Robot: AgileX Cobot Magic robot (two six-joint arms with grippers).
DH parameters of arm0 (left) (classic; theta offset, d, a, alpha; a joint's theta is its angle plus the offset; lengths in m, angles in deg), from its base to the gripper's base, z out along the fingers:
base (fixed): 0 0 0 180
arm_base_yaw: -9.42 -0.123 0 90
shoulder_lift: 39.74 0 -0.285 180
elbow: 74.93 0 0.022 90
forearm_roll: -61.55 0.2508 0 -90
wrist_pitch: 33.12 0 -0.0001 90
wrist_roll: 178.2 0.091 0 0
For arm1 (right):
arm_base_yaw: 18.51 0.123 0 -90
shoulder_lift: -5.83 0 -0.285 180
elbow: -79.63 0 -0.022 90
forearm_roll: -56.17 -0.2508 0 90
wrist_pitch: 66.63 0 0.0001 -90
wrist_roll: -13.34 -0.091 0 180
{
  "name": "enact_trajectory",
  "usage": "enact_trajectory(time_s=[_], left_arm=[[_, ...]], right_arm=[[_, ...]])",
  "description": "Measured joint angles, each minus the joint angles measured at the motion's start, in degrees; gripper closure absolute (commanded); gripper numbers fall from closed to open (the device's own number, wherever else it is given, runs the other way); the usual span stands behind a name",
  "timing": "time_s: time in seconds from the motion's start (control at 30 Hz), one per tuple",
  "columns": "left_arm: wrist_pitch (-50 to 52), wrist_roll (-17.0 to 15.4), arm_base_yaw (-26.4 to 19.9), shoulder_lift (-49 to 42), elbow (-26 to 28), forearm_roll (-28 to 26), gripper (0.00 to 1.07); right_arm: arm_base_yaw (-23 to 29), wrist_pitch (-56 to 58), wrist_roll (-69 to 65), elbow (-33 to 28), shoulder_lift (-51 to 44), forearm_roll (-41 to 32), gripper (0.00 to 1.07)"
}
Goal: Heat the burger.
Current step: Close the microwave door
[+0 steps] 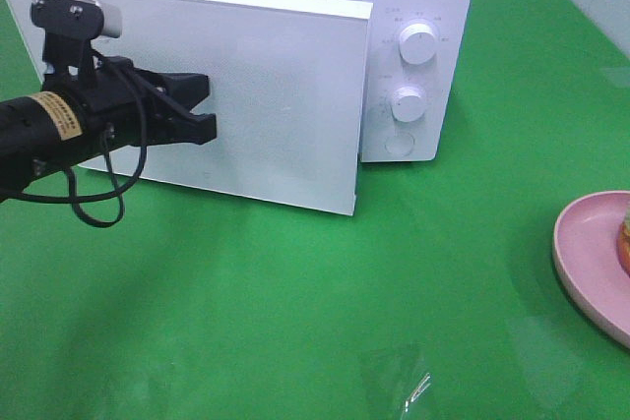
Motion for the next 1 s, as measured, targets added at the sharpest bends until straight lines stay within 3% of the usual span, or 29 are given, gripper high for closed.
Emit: enact_trajectory(time_s=[0.27,0.43,0.63,1.0], left_arm=[[-1.83,3.50,4.70,2.86,4.58,-5.56,1.07],[-3.09,6.70,7.68,5.16,8.54,-13.06,1.07],[-4.70,9.80,9.45,7.45,13.01,-18.39,1.07],[-8.65,11.97,10.71,11.23,19.02,-19.48,1.07]], right_arm=[[0.00,0.00,0.00,0.00,0.00,0.00,0.34],[0.00,0.00,0.00,0.00,0.00,0.00,0.34],[0.00,0.00,0.00,0.00,0.00,0.00,0.34],[0.00,0.00,0.00,0.00,0.00,0.00,0.34]])
